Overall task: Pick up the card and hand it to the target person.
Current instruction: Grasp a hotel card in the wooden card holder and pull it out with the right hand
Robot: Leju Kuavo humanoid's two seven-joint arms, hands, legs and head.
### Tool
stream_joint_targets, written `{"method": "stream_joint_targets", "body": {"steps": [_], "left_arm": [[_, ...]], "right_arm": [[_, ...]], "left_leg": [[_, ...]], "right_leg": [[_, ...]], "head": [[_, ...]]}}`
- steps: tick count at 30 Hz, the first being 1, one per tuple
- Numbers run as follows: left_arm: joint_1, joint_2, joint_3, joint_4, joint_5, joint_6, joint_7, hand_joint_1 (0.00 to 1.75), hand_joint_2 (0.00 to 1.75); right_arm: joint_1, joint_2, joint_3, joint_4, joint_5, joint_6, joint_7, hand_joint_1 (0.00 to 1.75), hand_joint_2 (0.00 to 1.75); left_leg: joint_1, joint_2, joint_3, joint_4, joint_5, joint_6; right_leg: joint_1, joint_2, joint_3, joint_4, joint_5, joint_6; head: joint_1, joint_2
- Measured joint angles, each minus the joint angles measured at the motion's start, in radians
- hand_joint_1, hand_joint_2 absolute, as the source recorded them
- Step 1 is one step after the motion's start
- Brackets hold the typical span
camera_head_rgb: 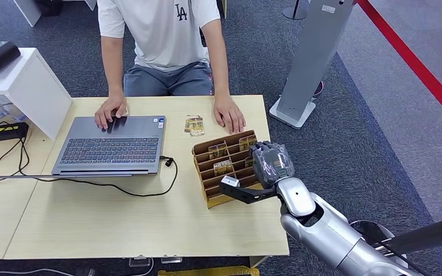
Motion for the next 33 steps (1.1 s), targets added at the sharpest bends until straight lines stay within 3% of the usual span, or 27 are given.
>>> {"method": "stream_joint_targets", "body": {"steps": [2, 17, 21, 33], "left_arm": [[0.000, 0.000, -0.002, 0.000, 0.000, 0.000, 0.000, 0.00, 0.00], [0.000, 0.002, -0.006, 0.000, 0.009, 0.003, 0.000, 0.00, 0.00], [0.000, 0.002, -0.006, 0.000, 0.010, 0.003, 0.000, 0.00, 0.00], [0.000, 0.002, -0.007, 0.000, 0.013, 0.000, -0.031, 0.00, 0.00]], "right_arm": [[0.000, 0.000, 0.000, 0.001, -0.002, 0.001, -0.001, 1.24, 1.75], [-0.001, 0.000, 0.000, 0.010, -0.024, -0.002, -0.010, 1.45, 1.75], [-0.003, 0.000, 0.000, 0.015, -0.029, -0.008, -0.013, 1.73, 1.75], [-0.007, 0.000, 0.000, 0.024, -0.033, -0.017, -0.017, 1.75, 1.75]], "left_leg": [[0.000, 0.000, 0.000, 0.000, 0.000, 0.000], [0.000, 0.000, 0.000, 0.000, 0.000, 0.000], [0.000, 0.000, 0.000, 0.000, 0.000, 0.000], [0.000, 0.000, 0.000, 0.000, 0.000, 0.000]], "right_leg": [[0.000, 0.000, 0.000, 0.000, 0.000, 0.000], [0.000, 0.000, 0.000, 0.000, 0.000, 0.000], [0.000, 0.000, 0.000, 0.000, 0.000, 0.000], [0.000, 0.000, 0.000, 0.000, 0.000, 0.000]], "head": [[0.000, 0.000], [0.000, 0.000], [0.001, 0.000], [0.000, 0.000]]}}
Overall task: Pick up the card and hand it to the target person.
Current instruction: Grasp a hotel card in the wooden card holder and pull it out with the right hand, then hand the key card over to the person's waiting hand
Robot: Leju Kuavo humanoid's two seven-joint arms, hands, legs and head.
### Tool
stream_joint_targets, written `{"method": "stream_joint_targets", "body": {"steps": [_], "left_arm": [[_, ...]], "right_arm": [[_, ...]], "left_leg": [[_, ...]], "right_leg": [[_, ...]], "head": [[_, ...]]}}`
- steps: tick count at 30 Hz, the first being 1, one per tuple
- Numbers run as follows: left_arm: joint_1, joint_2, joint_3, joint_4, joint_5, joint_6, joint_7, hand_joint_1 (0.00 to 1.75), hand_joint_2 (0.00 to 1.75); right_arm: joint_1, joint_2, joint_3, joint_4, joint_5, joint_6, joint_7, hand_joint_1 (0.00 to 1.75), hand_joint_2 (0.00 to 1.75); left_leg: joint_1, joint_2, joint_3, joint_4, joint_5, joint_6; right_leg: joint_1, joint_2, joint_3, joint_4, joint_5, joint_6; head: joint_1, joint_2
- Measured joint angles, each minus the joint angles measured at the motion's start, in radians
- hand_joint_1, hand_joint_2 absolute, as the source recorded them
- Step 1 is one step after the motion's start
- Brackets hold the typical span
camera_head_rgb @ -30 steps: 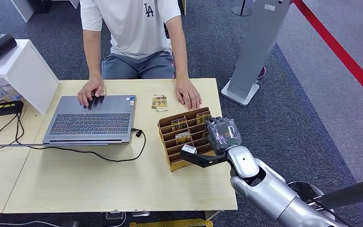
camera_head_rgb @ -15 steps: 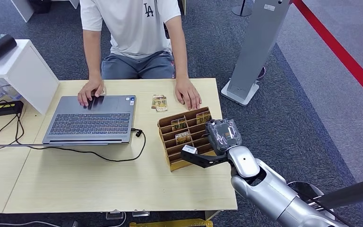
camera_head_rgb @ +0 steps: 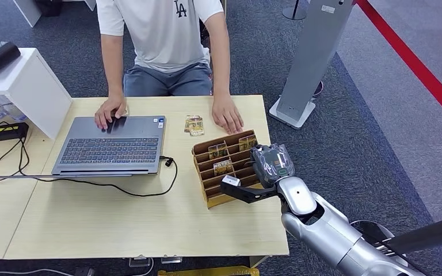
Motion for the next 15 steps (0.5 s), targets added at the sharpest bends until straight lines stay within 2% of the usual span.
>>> {"method": "stream_joint_targets", "body": {"steps": [8, 15], "left_arm": [[0.001, 0.004, 0.000, 0.000, 0.014, 0.003, -0.008, 0.00, 0.00], [0.003, 0.012, 0.000, 0.000, 0.035, 0.005, -0.007, 0.00, 0.00]], "right_arm": [[-0.004, -0.014, -0.004, -0.037, -0.005, 0.001, 0.031, 1.75, 1.75], [-0.041, -0.070, -0.049, -0.242, 0.055, 0.033, 0.081, 1.75, 1.75]], "left_leg": [[0.000, 0.000, 0.000, 0.000, 0.000, 0.000], [0.000, 0.000, 0.000, 0.000, 0.000, 0.000]], "right_leg": [[0.000, 0.000, 0.000, 0.000, 0.000, 0.000], [0.000, 0.000, 0.000, 0.000, 0.000, 0.000]], "head": [[0.001, 0.000], [0.001, 0.000]]}}
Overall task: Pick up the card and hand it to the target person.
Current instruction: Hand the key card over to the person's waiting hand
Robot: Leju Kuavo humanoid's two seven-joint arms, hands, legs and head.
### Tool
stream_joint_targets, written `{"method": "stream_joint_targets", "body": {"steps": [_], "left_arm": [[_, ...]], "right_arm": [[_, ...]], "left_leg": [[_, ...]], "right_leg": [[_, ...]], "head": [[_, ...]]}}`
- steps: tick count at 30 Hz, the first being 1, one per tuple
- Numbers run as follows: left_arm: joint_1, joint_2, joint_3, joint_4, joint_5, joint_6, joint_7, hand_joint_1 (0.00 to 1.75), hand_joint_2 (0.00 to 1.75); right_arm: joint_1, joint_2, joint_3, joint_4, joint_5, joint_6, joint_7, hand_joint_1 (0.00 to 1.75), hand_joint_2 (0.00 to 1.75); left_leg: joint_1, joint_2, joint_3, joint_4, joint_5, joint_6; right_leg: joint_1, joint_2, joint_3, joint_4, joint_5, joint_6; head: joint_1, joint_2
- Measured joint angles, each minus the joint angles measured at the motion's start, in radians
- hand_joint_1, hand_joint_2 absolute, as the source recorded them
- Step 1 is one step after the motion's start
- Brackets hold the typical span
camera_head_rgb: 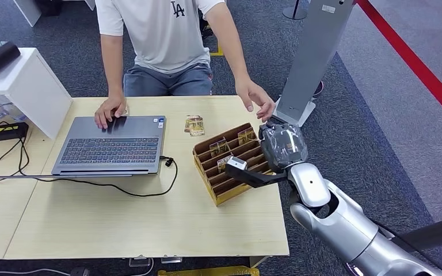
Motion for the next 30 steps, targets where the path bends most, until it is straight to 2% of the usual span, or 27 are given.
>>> {"method": "stream_joint_targets", "body": {"steps": [4, 8, 15, 16, 19, 22, 30], "left_arm": [[0.000, 0.002, 0.000, 0.000, 0.006, 0.001, 0.001, 0.00, 0.00], [0.001, 0.002, 0.000, 0.000, 0.010, 0.001, 0.002, 0.00, 0.00], [0.000, 0.002, -0.004, 0.000, 0.015, 0.001, 0.002, 0.00, 0.00], [-0.001, 0.002, -0.004, 0.000, 0.015, 0.001, 0.002, 0.00, 0.00], [-0.002, 0.002, -0.006, 0.000, 0.015, 0.000, 0.003, 0.00, 0.00], [-0.003, 0.002, -0.007, 0.000, 0.019, -0.001, 0.005, 0.00, 0.00], [-0.003, 0.002, -0.012, 0.000, 0.032, -0.002, 0.009, 0.00, 0.00]], "right_arm": [[-0.023, -0.021, -0.027, -0.153, 0.022, 0.004, 0.002, 1.75, 1.75], [-0.021, -0.029, -0.039, -0.267, 0.054, -0.046, -0.011, 1.75, 1.75], [0.032, -0.018, -0.038, -0.314, 0.083, -0.179, -0.083, 1.75, 1.75], [0.039, -0.013, -0.036, -0.311, 0.078, -0.189, -0.093, 1.38, 1.75], [0.055, 0.003, -0.025, -0.288, 0.059, -0.203, -0.117, 0.14, 1.75], [0.068, 0.018, -0.013, -0.256, 0.038, -0.218, -0.134, 0.00, 1.75], [0.096, 0.054, 0.005, -0.159, -0.084, -0.293, -0.194, 0.00, 1.75]], "left_leg": [[0.000, 0.000, 0.000, 0.000, 0.000, 0.000], [0.000, 0.000, 0.000, 0.000, 0.000, 0.000], [0.000, 0.000, -0.001, 0.000, 0.000, 0.000], [0.000, 0.000, -0.001, 0.000, 0.000, 0.000], [0.000, 0.000, -0.001, 0.000, 0.000, 0.000], [0.000, 0.000, -0.001, 0.000, 0.000, 0.000], [0.000, 0.000, -0.002, 0.000, 0.000, 0.000]], "right_leg": [[0.000, 0.000, 0.000, 0.000, 0.000, 0.000], [0.000, 0.000, 0.000, 0.000, 0.000, 0.000], [0.000, 0.000, 0.000, 0.000, 0.000, 0.000], [0.000, 0.000, 0.000, 0.000, 0.000, 0.000], [0.000, 0.000, 0.000, 0.000, 0.000, 0.000], [0.000, 0.000, 0.000, 0.000, 0.000, 0.000], [0.000, 0.000, -0.001, 0.000, 0.000, 0.000]], "head": [[-0.001, 0.000], [-0.002, 0.000], [0.000, 0.000], [0.001, 0.000], [0.000, 0.000], [0.000, 0.000], [0.000, 0.000]]}}
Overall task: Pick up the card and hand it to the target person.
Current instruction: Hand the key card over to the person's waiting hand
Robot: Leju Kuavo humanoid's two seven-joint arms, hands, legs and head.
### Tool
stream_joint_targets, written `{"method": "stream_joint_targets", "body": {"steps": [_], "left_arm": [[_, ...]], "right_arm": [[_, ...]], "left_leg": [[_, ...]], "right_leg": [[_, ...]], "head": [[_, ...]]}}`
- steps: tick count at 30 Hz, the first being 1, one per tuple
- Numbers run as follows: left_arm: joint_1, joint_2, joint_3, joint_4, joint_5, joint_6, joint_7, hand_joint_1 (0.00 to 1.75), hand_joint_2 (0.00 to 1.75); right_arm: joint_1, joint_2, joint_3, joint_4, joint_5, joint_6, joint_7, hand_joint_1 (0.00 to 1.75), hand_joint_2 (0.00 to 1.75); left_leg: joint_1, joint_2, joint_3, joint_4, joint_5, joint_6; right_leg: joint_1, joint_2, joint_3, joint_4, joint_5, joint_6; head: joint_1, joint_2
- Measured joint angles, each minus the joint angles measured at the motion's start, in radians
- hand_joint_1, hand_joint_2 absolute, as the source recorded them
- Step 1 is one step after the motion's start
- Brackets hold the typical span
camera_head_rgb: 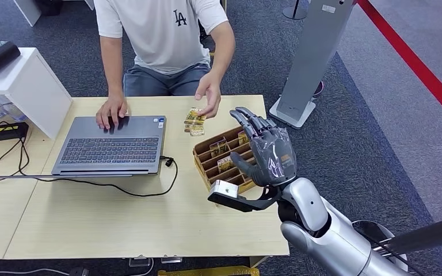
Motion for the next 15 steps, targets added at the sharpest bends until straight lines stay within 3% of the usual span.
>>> {"method": "stream_joint_targets", "body": {"steps": [9, 15], "left_arm": [[0.000, 0.000, -0.002, 0.000, 0.010, 0.005, 0.012, 0.00, 0.00], [0.000, 0.000, -0.002, 0.000, 0.020, 0.005, 0.014, 0.00, 0.00]], "right_arm": [[0.060, 0.044, -0.002, 0.123, -0.401, -0.079, -0.154, 0.00, 1.75], [0.110, 0.064, -0.025, 0.192, -0.827, -0.028, -0.328, 0.00, 1.75]], "left_leg": [[0.000, 0.000, 0.000, 0.000, 0.000, 0.000], [0.000, 0.000, -0.001, 0.000, 0.000, 0.000]], "right_leg": [[0.000, 0.000, 0.000, 0.000, 0.000, 0.000], [0.000, 0.000, -0.001, 0.000, 0.000, 0.000]], "head": [[0.000, 0.000], [0.000, 0.000]]}}
